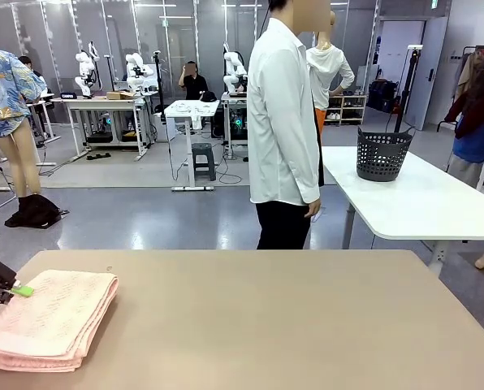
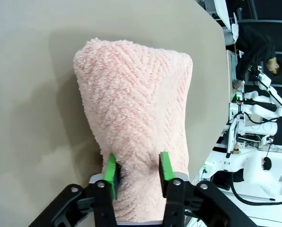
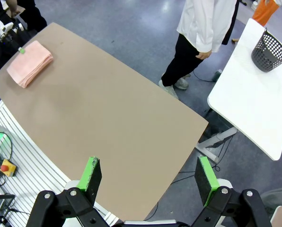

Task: Fold the towel.
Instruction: Pick up the 100 cm Hotel Towel and place it on the left side of the table.

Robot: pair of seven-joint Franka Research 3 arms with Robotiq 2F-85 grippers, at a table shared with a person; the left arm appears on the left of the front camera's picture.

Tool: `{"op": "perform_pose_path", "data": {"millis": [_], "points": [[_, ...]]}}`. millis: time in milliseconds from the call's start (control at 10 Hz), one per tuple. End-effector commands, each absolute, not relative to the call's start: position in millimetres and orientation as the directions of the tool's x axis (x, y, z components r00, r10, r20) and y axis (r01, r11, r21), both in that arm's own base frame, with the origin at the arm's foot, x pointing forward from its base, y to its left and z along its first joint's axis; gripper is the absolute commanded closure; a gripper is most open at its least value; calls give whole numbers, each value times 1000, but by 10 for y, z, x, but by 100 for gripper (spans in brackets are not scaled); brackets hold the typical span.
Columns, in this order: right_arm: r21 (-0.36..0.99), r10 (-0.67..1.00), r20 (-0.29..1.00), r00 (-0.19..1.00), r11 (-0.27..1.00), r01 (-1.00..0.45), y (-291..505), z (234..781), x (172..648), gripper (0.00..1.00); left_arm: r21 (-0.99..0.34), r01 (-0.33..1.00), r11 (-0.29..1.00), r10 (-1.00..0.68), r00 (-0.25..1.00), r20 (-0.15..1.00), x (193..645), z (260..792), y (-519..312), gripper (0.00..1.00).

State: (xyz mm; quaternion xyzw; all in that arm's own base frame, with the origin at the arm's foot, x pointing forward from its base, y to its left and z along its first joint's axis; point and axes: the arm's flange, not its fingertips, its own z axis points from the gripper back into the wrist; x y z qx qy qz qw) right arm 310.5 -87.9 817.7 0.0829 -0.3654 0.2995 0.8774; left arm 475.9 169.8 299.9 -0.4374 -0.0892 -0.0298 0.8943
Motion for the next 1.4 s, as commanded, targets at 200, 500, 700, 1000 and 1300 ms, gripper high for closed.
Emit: {"op": "perform_pose_path", "data": {"millis": [200,500,700,1000,1300], "points": [[-65,458,686,565,813,-579,-863,8184,3107,0,-704,113,701,106,960,260,4620,3278,1584,0],[-65,458,686,565,813,-579,-863,8184,3107,0,-637,148,756,85,943,321,4455,3602,1365,0],[-65,458,686,565,813,-579,-863,8184,3107,0,-632,173,756,78,934,348,4396,3632,1148,0],[-65,458,686,565,813,-579,-863,8184,3107,0,-651,169,740,77,941,331,4520,3631,1449,0],[-65,458,686,565,813,-579,-863,8184,3107,0,-651,169,740,77,941,331,4520,3631,1449,0]]}}
